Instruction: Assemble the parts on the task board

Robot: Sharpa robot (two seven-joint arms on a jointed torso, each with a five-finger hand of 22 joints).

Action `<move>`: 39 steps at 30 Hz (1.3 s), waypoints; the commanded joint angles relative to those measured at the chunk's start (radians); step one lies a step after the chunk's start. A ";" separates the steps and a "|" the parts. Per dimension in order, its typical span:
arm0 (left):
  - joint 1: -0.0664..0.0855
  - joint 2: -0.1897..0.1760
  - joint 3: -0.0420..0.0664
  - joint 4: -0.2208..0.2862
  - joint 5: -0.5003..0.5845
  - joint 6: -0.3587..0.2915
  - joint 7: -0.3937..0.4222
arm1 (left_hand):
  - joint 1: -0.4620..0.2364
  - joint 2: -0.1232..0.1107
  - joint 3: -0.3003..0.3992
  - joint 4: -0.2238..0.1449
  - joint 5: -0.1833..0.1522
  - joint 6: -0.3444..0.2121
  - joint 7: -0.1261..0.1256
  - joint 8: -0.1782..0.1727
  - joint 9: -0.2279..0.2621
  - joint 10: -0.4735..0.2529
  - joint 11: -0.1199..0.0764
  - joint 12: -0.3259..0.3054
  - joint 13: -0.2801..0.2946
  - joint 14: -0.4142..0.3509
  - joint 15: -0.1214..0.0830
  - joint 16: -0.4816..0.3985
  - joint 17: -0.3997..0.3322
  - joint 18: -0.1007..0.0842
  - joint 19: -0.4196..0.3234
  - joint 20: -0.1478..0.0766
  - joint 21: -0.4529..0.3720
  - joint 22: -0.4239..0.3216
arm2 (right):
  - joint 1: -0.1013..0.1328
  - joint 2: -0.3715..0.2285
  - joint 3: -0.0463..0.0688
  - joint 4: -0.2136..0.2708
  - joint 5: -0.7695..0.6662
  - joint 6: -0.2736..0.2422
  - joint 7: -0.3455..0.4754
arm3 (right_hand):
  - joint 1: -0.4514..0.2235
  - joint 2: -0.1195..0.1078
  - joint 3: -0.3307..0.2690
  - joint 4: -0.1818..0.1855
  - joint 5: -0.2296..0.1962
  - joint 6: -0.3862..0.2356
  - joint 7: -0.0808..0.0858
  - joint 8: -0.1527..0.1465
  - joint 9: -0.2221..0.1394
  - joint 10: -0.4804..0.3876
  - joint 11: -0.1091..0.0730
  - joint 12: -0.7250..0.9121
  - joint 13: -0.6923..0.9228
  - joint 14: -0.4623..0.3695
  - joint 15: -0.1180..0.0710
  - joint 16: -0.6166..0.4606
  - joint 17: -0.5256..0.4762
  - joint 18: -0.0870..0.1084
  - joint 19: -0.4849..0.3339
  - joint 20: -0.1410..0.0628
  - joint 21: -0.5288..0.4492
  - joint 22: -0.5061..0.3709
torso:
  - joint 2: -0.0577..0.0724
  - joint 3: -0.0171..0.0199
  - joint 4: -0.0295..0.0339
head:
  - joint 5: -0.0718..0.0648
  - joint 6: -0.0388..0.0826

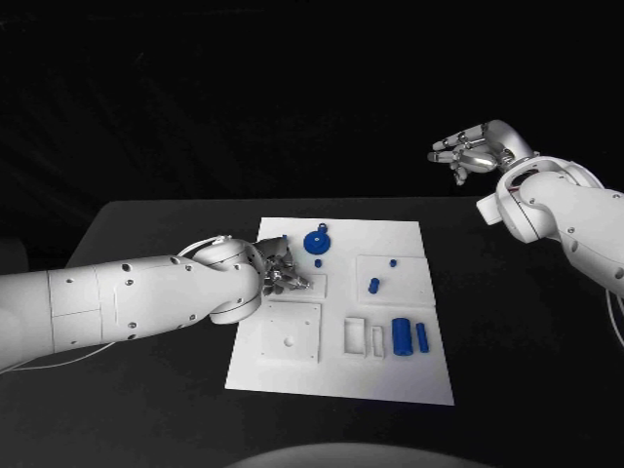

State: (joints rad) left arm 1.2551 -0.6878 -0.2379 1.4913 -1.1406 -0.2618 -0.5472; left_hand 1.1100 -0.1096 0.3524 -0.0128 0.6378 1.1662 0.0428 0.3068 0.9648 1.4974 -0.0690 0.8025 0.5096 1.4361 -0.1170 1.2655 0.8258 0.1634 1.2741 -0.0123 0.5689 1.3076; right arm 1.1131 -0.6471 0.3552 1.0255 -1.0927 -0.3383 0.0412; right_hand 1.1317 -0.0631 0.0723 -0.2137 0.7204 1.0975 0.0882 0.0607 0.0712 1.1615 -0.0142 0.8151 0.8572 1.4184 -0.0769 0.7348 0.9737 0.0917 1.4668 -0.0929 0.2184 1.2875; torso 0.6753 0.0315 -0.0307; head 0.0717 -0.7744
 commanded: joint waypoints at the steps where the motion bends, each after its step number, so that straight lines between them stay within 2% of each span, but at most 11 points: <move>1: -0.007 0.010 -0.005 0.001 0.001 0.056 -0.005 | 0.004 0.011 0.097 -0.096 -0.006 0.096 -0.095 -0.006 0.002 0.012 -0.032 0.002 -0.002 0.003 -0.004 -0.002 -0.003 0.009 -0.002 0.005 0.006 0.016 | 0.000 0.000 0.001 0.002 -0.001 0.015 0.007 | -0.010 0.001 0.004 0.000 0.003 -0.001 0.002 0.002 -0.001 -0.006 -0.001 0.000 -0.001 -0.001 0.000 -0.004 0.002 0.010 0.035 -0.002 0.001 -0.001 | 0.000 -0.0001 -0.0001 | -0.002 -0.001; 13: -0.006 0.014 -0.005 -0.002 0.003 0.068 -0.005 | -0.001 0.007 0.090 -0.086 -0.019 0.096 -0.096 -0.008 0.004 0.012 -0.031 0.002 -0.005 0.002 -0.003 -0.005 -0.007 0.009 -0.003 0.006 0.004 0.015 | 0.000 0.001 0.001 0.000 -0.001 0.019 0.007 | -0.010 0.001 0.004 0.000 0.003 -0.001 0.002 0.002 -0.001 -0.006 -0.001 0.000 -0.001 -0.001 0.000 -0.004 0.002 0.010 0.035 -0.002 0.001 -0.001 | 0.000 -0.0010 0.0010 | -0.004 -0.001; 14: -0.006 0.014 -0.005 -0.002 0.004 0.068 -0.004 | 0.000 0.007 0.086 -0.082 -0.041 0.096 -0.096 -0.009 0.004 0.012 -0.030 0.002 -0.005 0.001 -0.003 -0.006 -0.008 0.008 -0.003 0.006 0.003 0.014 | 0.000 0.001 0.001 0.000 -0.001 0.019 0.007 | -0.010 0.001 0.004 0.000 0.003 -0.001 0.002 0.002 -0.001 -0.006 -0.001 0.000 -0.001 -0.001 0.000 -0.004 0.002 0.010 0.035 -0.002 0.001 -0.001 | 0.000 -0.0010 0.0011 | -0.004 -0.001; 15: -0.006 0.014 -0.005 -0.003 0.005 0.068 -0.003 | 0.002 0.011 0.080 -0.077 -0.094 0.098 -0.098 -0.009 0.004 0.012 -0.030 0.002 -0.005 0.001 -0.003 -0.007 -0.009 0.008 -0.004 0.007 0.002 0.014 | 0.000 0.001 0.001 0.000 -0.001 0.019 0.007 | -0.010 0.001 0.004 0.000 0.003 -0.001 0.002 0.002 -0.001 -0.006 -0.001 0.000 -0.001 -0.001 0.000 -0.004 0.002 0.010 0.035 -0.002 0.001 -0.001 | 0.000 -0.0010 0.0011 | -0.004 -0.001; 19: -0.006 0.013 -0.005 -0.004 0.007 0.067 -0.001 | 0.004 -0.010 0.044 -0.031 -0.154 0.099 -0.103 -0.009 0.012 0.012 -0.032 0.003 -0.008 0.000 -0.003 -0.010 -0.015 0.006 -0.002 0.008 -0.006 0.011 | 0.000 0.001 0.001 0.000 -0.001 0.019 0.007 | -0.010 0.001 0.004 0.000 0.003 -0.001 0.002 0.002 -0.001 -0.006 -0.001 0.000 -0.001 -0.001 0.000 -0.004 0.002 0.010 0.035 -0.002 0.001 -0.001 | 0.000 -0.0013 0.0012 | -0.005 0.001; 22: -0.006 0.011 -0.005 -0.005 0.008 0.065 -0.001 | 0.020 -0.039 0.022 0.038 -0.185 0.104 -0.107 -0.015 0.012 0.012 -0.033 0.004 -0.010 0.000 -0.004 -0.010 -0.016 0.004 0.001 0.008 -0.012 0.011 | 0.000 0.001 0.001 -0.001 -0.001 0.019 0.007 | -0.010 -0.001 0.005 0.002 0.003 -0.002 0.002 0.002 -0.001 -0.007 -0.001 -0.001 -0.002 -0.001 0.000 -0.004 0.002 0.011 0.034 -0.002 -0.001 -0.002 | -0.001 -0.0015 0.0011 | -0.005 0.000; 23: -0.006 0.010 -0.005 -0.005 0.008 0.063 -0.001 | 0.029 -0.053 0.012 0.075 -0.201 0.106 -0.108 -0.017 0.013 0.013 -0.033 0.004 -0.011 0.000 -0.005 -0.010 -0.017 0.003 0.002 0.008 -0.016 0.011 | 0.000 0.000 0.001 -0.001 -0.001 0.019 0.007 | -0.010 -0.001 0.005 0.002 0.003 -0.002 0.002 0.002 -0.001 -0.007 -0.001 -0.001 -0.002 -0.001 0.000 -0.004 0.002 0.011 0.034 -0.002 -0.001 -0.002 | 0.000 -0.0015 0.0011 | -0.005 0.001; 28: -0.006 0.008 -0.005 -0.007 0.008 0.060 0.000 | 0.052 -0.072 -0.008 0.150 -0.229 0.112 -0.109 -0.019 0.017 0.013 -0.035 0.005 -0.013 -0.001 -0.006 -0.011 -0.018 0.002 0.005 0.008 -0.022 0.013 | 0.000 0.000 0.000 -0.001 -0.001 0.018 0.007 | -0.010 -0.001 0.005 0.002 0.003 -0.002 0.002 0.002 -0.001 -0.007 -0.001 -0.001 -0.002 -0.001 0.000 -0.004 0.002 0.011 0.034 -0.002 -0.001 -0.002 | -0.001 -0.0013 0.0011 | -0.005 0.001; 35: -0.006 0.006 -0.005 -0.010 0.002 0.059 0.001 | 0.054 -0.073 -0.010 0.158 -0.230 0.112 -0.109 -0.019 0.019 0.012 -0.035 0.006 -0.013 -0.001 -0.006 -0.011 -0.019 0.002 0.006 0.007 -0.022 0.013 | 0.000 0.000 0.000 -0.002 -0.001 0.019 0.006 | -0.008 -0.001 0.005 0.001 0.003 -0.003 0.002 0.002 -0.001 -0.007 -0.001 -0.001 -0.002 -0.002 0.000 -0.004 0.002 0.011 0.034 -0.002 -0.003 -0.002 | 0.000 -0.0010 0.0010 | -0.005 0.002; 39: -0.006 0.006 -0.005 -0.011 0.002 0.058 0.001 | 0.059 -0.075 -0.014 0.172 -0.241 0.112 -0.109 -0.019 0.024 0.013 -0.035 0.006 -0.014 -0.001 -0.007 -0.011 -0.019 0.002 0.007 0.007 -0.025 0.014 | 0.000 0.000 0.000 -0.002 -0.001 0.019 0.006 | -0.008 -0.001 0.005 0.001 0.003 -0.003 0.002 0.002 -0.001 -0.007 -0.001 -0.001 -0.002 -0.002 0.000 -0.004 0.002 0.011 0.034 -0.002 -0.003 -0.002 | 0.000 -0.0010 0.0006 | -0.004 0.002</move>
State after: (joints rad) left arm 1.2567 -0.6831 -0.2368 1.4808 -1.1442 -0.2368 -0.5465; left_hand 1.1647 -0.1787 0.3365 0.1550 0.3998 1.1952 0.0140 0.2923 0.9881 1.5007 -0.0661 0.8025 0.4962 1.4326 -0.1177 1.2578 0.8078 0.1635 1.2741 -0.0051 0.5505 1.3073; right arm 1.1131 -0.6474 0.3552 1.0236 -1.0926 -0.3316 0.0408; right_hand 1.1317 -0.0631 0.0722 -0.2137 0.7204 1.0987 0.0870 0.0607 0.0712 1.1615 -0.0142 0.8152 0.8563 1.4184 -0.0769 0.7348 0.9745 0.0916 1.4668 -0.0929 0.2184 1.2862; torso 0.6747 0.0302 -0.0295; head 0.0672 -0.7724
